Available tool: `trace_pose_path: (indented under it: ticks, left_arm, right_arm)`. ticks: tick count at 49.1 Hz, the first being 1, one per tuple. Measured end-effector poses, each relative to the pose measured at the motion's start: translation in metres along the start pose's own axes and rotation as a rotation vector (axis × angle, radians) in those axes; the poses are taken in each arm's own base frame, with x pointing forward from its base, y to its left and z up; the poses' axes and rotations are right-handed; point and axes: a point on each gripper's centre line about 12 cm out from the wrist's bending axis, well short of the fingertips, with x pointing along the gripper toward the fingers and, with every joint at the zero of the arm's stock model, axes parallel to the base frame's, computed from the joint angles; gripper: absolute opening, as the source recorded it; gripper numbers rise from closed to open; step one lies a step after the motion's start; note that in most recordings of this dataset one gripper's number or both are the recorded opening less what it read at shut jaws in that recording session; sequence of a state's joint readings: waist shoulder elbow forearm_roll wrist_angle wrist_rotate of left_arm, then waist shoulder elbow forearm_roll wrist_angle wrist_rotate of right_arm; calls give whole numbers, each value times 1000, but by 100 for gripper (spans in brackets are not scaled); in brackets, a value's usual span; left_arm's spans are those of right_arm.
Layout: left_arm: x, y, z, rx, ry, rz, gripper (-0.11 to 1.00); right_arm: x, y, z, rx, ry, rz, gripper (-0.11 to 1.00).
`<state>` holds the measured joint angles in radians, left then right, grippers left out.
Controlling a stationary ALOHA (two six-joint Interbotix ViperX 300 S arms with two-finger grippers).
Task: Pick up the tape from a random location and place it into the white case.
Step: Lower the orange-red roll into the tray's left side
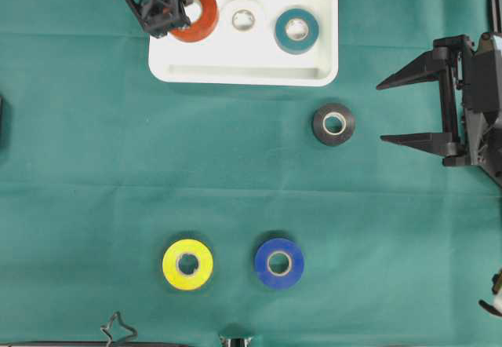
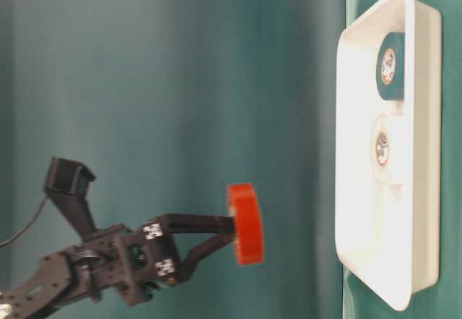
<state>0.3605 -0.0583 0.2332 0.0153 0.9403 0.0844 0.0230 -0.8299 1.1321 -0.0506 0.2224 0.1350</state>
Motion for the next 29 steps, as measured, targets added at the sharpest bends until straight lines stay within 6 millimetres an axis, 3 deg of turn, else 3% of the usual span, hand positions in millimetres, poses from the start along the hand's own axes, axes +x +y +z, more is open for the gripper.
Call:
trace_pose_path:
  ticks: [20,29]
  left_arm:
    - [75,11,-24,-29,23,11,21]
    - [95,14,-33,-37,31,15,21]
  right_arm:
    - [0,0,0,-3,-2,0,87]
    - [0,0,0,-3,0,0,87]
